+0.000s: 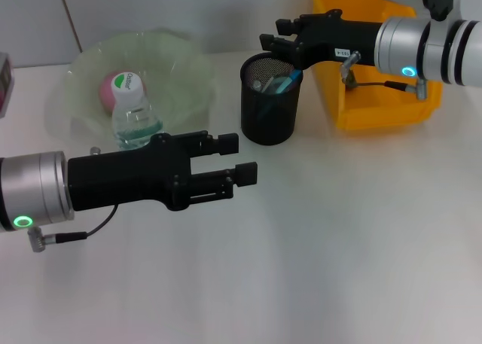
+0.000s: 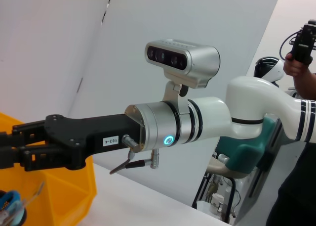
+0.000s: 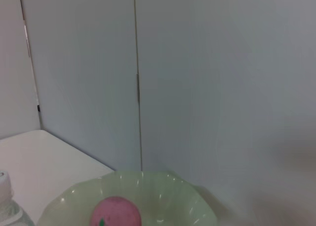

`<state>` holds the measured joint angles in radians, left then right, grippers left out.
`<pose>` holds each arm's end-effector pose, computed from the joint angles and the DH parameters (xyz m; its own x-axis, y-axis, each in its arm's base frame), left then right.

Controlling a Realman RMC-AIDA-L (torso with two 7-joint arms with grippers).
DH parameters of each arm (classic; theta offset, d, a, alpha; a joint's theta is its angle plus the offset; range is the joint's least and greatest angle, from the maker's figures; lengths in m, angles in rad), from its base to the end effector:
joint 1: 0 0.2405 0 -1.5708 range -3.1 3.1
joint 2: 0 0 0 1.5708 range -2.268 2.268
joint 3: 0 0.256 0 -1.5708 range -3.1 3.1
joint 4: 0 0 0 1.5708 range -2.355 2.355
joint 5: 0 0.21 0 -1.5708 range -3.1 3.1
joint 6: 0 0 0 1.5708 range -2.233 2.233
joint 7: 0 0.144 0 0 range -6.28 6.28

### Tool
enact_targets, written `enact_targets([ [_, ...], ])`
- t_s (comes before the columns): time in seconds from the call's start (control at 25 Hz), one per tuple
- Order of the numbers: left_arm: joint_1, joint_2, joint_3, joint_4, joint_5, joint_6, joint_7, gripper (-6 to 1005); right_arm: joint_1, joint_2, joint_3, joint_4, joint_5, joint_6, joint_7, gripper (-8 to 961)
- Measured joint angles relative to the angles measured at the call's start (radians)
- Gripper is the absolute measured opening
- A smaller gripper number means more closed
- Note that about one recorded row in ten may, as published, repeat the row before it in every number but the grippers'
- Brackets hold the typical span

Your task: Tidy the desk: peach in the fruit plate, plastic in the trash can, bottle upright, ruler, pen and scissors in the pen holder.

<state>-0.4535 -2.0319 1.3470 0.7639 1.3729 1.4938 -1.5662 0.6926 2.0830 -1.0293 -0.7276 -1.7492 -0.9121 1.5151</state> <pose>-0.1917 0.3162 -0.0242 0.6916 0.3791 0.6148 0.3919 -0.9120 0.1214 0.1924 0.4387 -0.0021 0.8421 -0.2218 -0.4915 -0.4803 -0.7228 -0.4968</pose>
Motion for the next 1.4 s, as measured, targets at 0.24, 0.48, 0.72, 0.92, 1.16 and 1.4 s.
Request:
enact_targets([
  [0.24, -0.001, 0.002, -0.009, 0.0, 0.0, 0.003, 0.0, 661, -0.028, 0.0, 0.001, -0.035, 0.041, -0.025, 0.0, 382],
  [0.48, -0.003, 0.004, -0.011, 0.002, 0.0, 0.007, 0.005, 661, -0.099, -0.007, 0.047, -0.122, 0.169, -0.172, 0.004, 456],
  [0.72, 0.002, 0.03, -0.016, 0.003, 0.0, 0.036, -0.011, 662, -0.168, -0.04, 0.194, -0.176, 0.181, -0.505, 0.062, 530],
  [0.92, 0.019, 0.063, -0.021, 0.004, 0.002, 0.071, -0.028, 662, -0.204, -0.134, 0.246, -0.131, 0.166, -0.733, 0.119, 671],
  [1.16, 0.033, 0.068, -0.084, 0.006, 0.077, 0.102, -0.025, 662, -0.142, -0.257, 0.236, 0.117, 0.096, -0.858, 0.093, 773],
  [1.4, 0.02, 0.041, -0.142, 0.01, 0.169, 0.133, 0.007, 662, -0.059, -0.25, 0.234, 0.208, -0.143, -0.867, 0.069, 781],
])
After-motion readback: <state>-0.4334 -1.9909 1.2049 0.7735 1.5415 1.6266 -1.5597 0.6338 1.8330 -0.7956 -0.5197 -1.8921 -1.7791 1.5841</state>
